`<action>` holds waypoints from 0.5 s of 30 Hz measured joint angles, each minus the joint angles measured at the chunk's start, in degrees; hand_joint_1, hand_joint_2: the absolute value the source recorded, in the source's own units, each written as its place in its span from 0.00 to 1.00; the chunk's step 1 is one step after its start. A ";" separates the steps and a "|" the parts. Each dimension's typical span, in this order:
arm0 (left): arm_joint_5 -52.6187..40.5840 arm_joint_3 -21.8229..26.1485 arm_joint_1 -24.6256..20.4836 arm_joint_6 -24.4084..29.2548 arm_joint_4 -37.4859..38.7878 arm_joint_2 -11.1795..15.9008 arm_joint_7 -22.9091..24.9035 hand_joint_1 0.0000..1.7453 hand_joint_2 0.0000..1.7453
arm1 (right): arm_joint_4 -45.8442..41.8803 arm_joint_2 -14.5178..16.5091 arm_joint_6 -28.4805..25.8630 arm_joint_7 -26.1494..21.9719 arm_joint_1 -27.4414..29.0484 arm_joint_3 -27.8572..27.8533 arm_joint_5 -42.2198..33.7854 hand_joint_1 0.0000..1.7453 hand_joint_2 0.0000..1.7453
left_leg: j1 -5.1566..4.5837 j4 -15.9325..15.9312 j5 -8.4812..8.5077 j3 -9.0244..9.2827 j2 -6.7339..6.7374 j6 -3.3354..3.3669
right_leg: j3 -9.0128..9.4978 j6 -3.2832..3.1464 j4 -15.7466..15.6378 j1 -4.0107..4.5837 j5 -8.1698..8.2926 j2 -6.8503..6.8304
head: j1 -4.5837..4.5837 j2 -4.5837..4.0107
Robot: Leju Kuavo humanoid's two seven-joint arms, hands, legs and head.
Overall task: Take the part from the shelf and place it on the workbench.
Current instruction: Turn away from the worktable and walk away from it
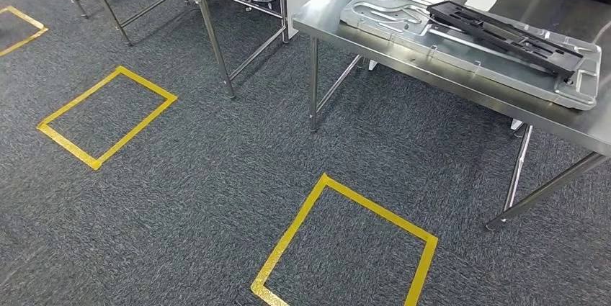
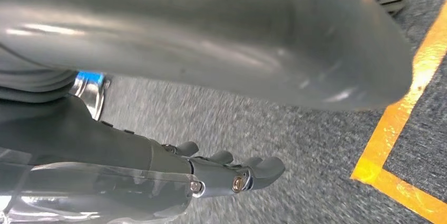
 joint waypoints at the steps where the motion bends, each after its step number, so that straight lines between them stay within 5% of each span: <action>1: -0.15 0.46 0.12 -0.28 -0.01 0.49 0.29 0.00 0.00 | 0.02 -0.15 0.37 0.20 -0.07 0.42 0.51 0.00 0.00 | 0.08 0.04 0.13 -0.20 -0.25 -0.32 | -0.03 -0.32 -0.18 -0.09 0.27 -0.60 | 0.04 -0.01; 4: -0.36 1.71 0.21 -0.86 -0.02 1.92 0.96 0.00 0.00 | 0.07 -0.72 1.26 0.68 0.08 1.59 1.87 0.00 0.00 | 0.18 4.80 -3.05 -2.47 2.61 -1.12 | -0.15 -1.31 -0.76 -0.55 0.99 -2.71 | -0.39 0.00; 6: -0.48 2.34 0.17 -1.03 -0.04 2.62 1.27 0.00 0.00 | 0.09 -1.12 1.54 0.82 0.37 2.12 2.30 0.00 0.00 | 0.48 12.20 -7.03 -5.54 4.50 -1.81 | -0.42 -1.49 -0.71 -0.46 1.08 -4.20 | -0.69 0.01; 8: -0.52 2.77 0.24 -1.10 -0.07 3.12 1.51 0.00 0.00 | 0.13 -1.41 1.63 0.87 0.51 2.53 2.67 0.00 0.00 | 0.87 15.81 -8.02 -6.60 5.02 -2.34 | -0.59 -1.41 -0.55 -0.47 1.03 -5.68 | -0.70 0.00; 9: -0.58 3.03 0.32 -1.11 -0.07 3.38 1.73 0.00 0.00 | 0.14 -1.50 1.69 0.83 0.48 2.71 2.92 0.00 0.00 | 1.05 14.39 -6.98 -5.53 5.27 -2.50 | -0.59 -1.30 -0.45 -0.50 0.95 -6.36 | -0.69 0.00; 12: -0.92 3.95 0.44 -1.15 -0.14 4.22 2.86 0.00 0.00 | 0.15 -1.80 1.99 0.32 0.35 3.06 3.70 0.00 0.00 | 1.11 3.03 -2.89 0.89 7.66 -2.29 | -0.30 -0.53 -0.17 -0.45 0.51 -8.19 | -0.69 0.01; 15: -1.09 4.62 0.62 -1.16 -0.23 4.71 3.56 0.00 0.00 | 0.19 -2.35 2.12 -0.12 0.05 3.25 3.87 0.00 0.00 | 0.52 -0.01 -2.38 2.12 7.91 -1.04 | -0.08 0.61 -0.20 -0.21 0.35 -9.44 | -0.64 0.01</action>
